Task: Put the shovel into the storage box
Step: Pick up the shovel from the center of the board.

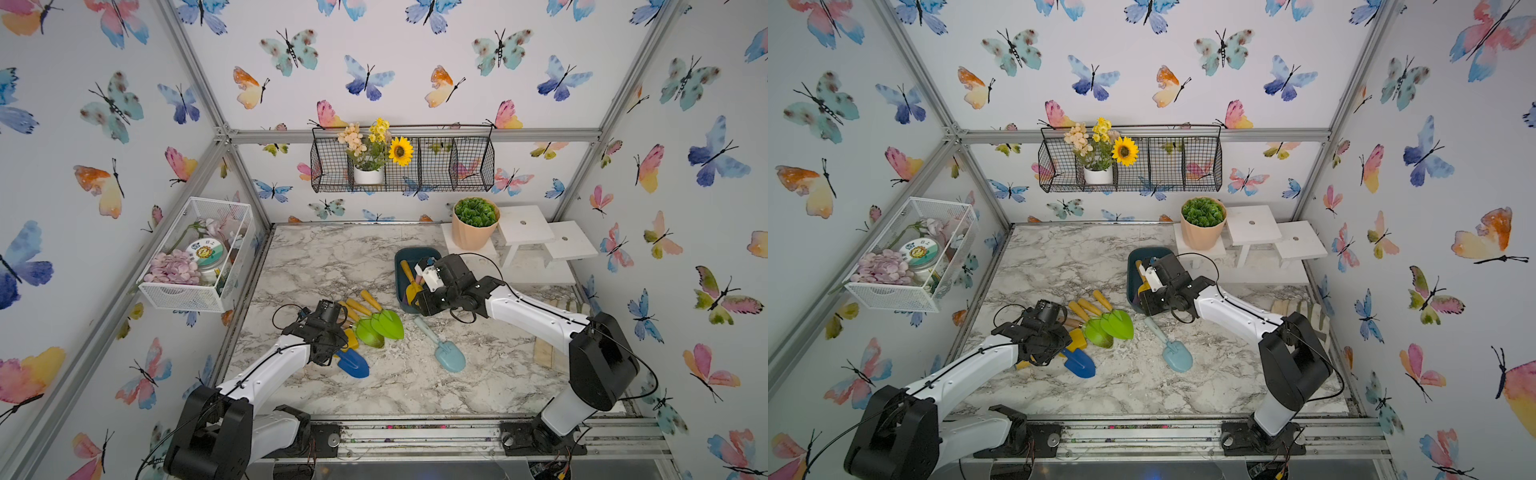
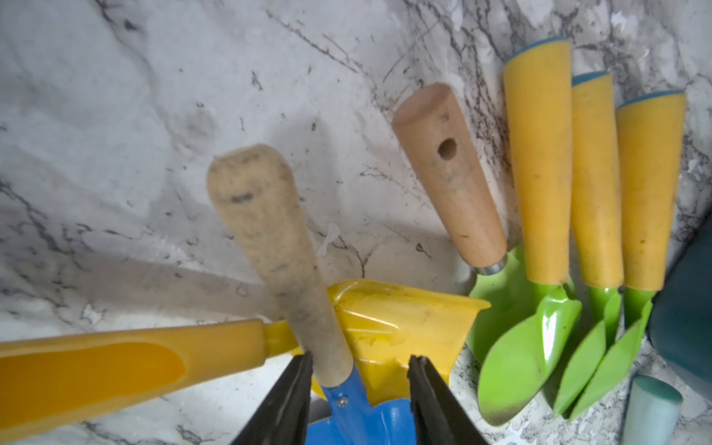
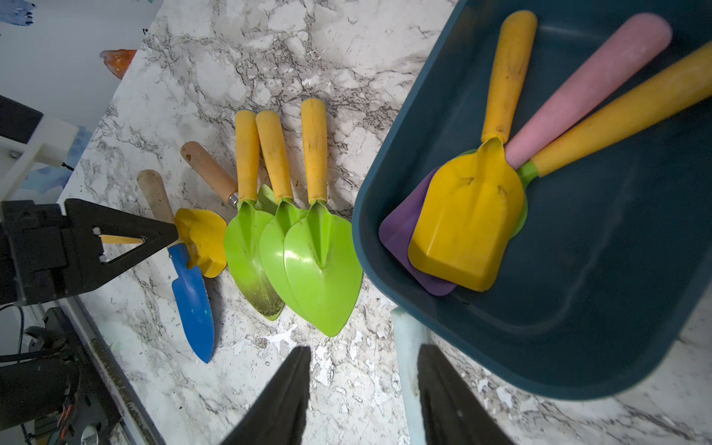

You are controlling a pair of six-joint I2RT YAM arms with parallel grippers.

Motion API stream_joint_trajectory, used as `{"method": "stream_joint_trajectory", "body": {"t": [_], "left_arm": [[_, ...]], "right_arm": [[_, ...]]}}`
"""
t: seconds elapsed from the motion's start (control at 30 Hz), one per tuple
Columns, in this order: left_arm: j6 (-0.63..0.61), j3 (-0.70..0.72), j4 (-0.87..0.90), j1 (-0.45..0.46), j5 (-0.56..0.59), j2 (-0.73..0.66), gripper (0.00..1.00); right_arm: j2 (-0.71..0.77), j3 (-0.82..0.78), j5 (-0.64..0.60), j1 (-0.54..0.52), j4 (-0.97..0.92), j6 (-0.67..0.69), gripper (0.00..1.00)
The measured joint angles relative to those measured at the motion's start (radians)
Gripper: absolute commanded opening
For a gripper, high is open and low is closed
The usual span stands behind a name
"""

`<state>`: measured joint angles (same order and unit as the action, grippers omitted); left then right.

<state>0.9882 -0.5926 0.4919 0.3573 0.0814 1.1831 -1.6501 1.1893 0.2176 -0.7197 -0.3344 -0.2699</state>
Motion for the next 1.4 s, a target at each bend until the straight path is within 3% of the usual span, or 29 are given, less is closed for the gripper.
{"method": "stream_joint_trajectory", "body": {"t": [0.77, 1.4], "left_arm": [[-0.032, 0.008, -0.067, -0.018, 0.000, 0.090, 0.39], [-0.068, 0.008, -0.072, -0.018, 0.000, 0.100, 0.15]], "right_arm": [[-0.002, 0.000, -0.001, -0.002, 0.001, -0.003, 0.50], [-0.002, 0.000, -0.009, -0.002, 0.004, -0.010, 0.49]]}}
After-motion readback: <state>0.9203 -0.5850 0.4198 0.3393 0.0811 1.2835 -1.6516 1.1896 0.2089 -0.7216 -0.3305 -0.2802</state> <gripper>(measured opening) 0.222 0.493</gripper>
